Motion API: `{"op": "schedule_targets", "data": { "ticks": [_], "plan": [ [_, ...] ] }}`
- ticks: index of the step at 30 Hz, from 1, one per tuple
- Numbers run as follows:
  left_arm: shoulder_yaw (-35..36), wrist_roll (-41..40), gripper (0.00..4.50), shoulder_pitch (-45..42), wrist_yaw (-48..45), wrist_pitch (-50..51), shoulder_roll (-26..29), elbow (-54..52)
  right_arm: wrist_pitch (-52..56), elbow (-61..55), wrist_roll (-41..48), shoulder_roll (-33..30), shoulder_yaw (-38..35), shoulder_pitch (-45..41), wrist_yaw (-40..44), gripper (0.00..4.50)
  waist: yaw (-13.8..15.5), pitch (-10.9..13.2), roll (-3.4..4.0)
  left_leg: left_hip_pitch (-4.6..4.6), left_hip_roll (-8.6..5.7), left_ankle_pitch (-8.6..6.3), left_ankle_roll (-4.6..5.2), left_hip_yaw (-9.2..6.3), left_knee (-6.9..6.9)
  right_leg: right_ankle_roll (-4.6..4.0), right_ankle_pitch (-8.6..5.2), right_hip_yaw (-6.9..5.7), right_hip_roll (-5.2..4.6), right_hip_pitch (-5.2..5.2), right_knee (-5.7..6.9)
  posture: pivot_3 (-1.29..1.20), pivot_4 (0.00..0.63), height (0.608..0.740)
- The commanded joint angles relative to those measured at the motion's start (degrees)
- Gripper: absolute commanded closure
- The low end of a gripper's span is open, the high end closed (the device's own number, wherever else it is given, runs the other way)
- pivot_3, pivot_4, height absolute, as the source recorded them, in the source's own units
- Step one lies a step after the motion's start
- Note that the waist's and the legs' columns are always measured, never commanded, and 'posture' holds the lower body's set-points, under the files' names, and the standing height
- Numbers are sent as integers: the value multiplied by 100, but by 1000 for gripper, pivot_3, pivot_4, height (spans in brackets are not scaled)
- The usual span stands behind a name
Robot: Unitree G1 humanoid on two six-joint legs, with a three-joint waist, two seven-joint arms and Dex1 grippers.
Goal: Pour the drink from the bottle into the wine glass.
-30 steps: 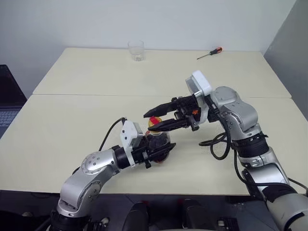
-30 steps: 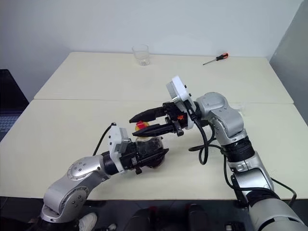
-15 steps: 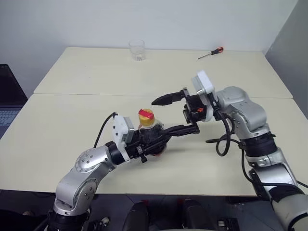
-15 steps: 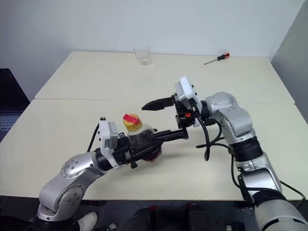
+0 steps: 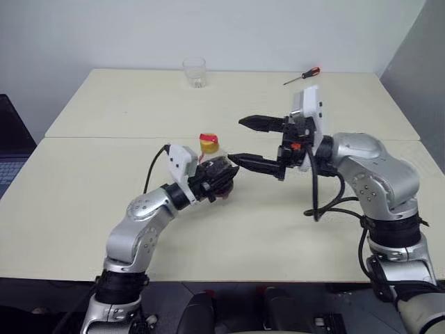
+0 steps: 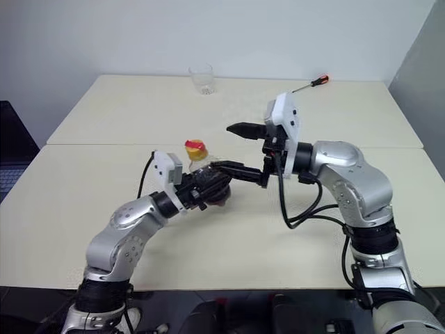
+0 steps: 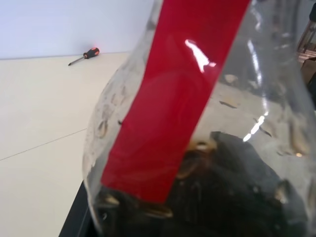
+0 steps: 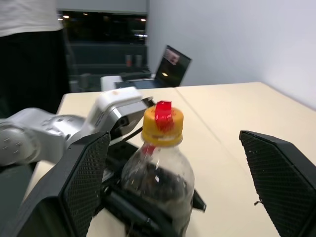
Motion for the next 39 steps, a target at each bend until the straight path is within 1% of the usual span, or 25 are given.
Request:
{"op": "schedule_targets", "data": {
  "ticks": [1,8,13,16,20,25,31,39],
  "plan": [
    [12,59,2275,-249,-19,-217,-87,-24,-16,-160,-212,213,123,-183,-496,28,-5,0,0,0,1,0,0,2,0,0,0,1,0,-1,1,0,150,740],
    [25,84,2275,-330,-75,-184,-91,12,-107,137,-551,660,354,-464,-991,28,-7,0,0,0,3,1,-2,0,-2,0,0,1,1,-3,2,0,150,740],
    [1,81,2275,-284,-71,-141,-106,-44,-166,334,-644,832,363,-576,-1080,28,-5,0,0,0,1,1,-2,1,-1,0,0,1,0,-3,1,0,150,740],
    [7,66,2275,-241,-77,-122,-92,-88,-186,382,-674,831,349,-588,-1052,28,-5,0,0,0,2,1,-2,0,-2,0,0,1,0,-3,1,0,150,740],
    [46,36,2275,-205,-69,-90,-70,-134,-268,436,-730,679,329,-526,-928,28,-6,0,0,0,2,1,-1,0,-2,0,0,-1,0,-4,1,0,150,740],
    [123,18,2275,-205,-88,-59,-17,-133,-429,534,-774,319,249,-351,-699,28,-7,0,1,0,1,1,-1,1,-1,0,0,0,0,-3,1,0,150,740],
    [153,-1,2275,-165,-104,-27,31,-172,-410,507,-680,-85,99,-258,-540,28,-2,0,0,-1,1,1,-1,0,-1,0,0,0,0,-3,1,0,150,740],
    [173,-20,2275,-189,-110,-27,60,-156,-336,422,-583,-410,-26,-169,-446,28,-6,0,0,-1,3,1,-1,0,-3,0,0,1,1,-3,0,0,150,740]
  ]
}}
